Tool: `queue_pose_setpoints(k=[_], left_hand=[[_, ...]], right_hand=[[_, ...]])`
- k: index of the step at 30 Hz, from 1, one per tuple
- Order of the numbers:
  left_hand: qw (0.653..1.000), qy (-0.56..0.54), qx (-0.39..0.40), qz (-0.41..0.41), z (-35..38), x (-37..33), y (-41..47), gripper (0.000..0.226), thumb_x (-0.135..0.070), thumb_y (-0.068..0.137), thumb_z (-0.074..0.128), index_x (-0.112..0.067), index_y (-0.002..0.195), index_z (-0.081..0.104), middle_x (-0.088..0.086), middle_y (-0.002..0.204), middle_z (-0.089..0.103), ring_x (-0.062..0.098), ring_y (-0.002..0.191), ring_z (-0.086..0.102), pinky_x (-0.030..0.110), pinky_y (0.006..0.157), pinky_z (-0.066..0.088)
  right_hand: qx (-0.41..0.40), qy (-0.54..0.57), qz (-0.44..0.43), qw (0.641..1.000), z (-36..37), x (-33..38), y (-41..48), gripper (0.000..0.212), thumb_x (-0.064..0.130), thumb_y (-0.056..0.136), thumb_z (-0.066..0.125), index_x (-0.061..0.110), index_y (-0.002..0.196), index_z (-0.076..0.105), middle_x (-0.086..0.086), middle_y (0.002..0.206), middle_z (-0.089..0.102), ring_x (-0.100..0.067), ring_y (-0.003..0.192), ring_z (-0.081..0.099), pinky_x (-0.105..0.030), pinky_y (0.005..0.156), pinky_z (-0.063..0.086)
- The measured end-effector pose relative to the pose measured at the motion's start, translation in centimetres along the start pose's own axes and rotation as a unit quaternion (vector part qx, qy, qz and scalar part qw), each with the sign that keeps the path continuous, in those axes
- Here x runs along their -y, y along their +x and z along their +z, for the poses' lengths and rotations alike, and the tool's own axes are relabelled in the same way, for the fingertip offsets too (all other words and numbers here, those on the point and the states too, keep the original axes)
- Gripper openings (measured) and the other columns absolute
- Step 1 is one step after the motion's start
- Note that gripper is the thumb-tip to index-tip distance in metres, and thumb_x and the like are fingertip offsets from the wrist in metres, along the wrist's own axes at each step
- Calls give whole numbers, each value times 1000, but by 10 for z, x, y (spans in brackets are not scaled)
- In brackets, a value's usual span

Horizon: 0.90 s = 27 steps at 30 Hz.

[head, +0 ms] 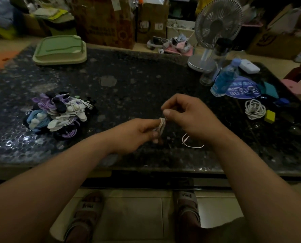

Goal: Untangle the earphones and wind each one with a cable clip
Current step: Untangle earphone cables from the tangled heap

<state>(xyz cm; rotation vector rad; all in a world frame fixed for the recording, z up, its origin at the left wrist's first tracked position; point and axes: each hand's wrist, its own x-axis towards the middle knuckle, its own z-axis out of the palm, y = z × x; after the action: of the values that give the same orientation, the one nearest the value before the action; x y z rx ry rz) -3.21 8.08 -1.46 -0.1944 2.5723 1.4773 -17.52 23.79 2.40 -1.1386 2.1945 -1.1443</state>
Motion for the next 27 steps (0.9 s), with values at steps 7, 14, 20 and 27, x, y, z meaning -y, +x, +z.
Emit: queue_pose_setpoints(k=[7, 14, 20, 27], left_hand=[[920, -389, 39, 35, -4, -17, -6, 45, -19, 102, 50, -31, 145, 57, 11, 113, 72, 3, 40, 33, 17, 43, 24], [915, -352, -197, -10, -9, -6, 10, 43, -14, 111, 42, -30, 151, 47, 5, 120, 76, 3, 38, 35, 17, 41, 30], [973, -76, -218, -22, -4, 6, 10, 45, -19, 110, 49, -32, 153, 47, -7, 140, 66, -12, 96, 65, 21, 94, 56], [996, -29, -78, -11, 10, -7, 2, 36, -29, 112, 41, -53, 136, 52, -7, 102, 70, -12, 61, 56, 9, 59, 36]], right_hand=[[74, 364, 113, 922, 12, -22, 9, 19, 23, 96, 66, 7, 106, 71, -15, 92, 66, -26, 80, 62, -36, 77, 50], [101, 30, 74, 992, 50, -13, -2, 28, 30, 108, 52, 14, 102, 74, 0, 77, 70, -10, 64, 60, -39, 66, 49], [75, -90, 37, 992, 40, 3, -7, 24, 31, 106, 57, 20, 95, 74, 4, 76, 71, -3, 60, 62, -25, 58, 50], [-20, -74, 36, 996, 5, -1, -6, 8, 32, 94, 76, 26, 90, 72, 7, 86, 72, -9, 79, 67, -28, 69, 55]])
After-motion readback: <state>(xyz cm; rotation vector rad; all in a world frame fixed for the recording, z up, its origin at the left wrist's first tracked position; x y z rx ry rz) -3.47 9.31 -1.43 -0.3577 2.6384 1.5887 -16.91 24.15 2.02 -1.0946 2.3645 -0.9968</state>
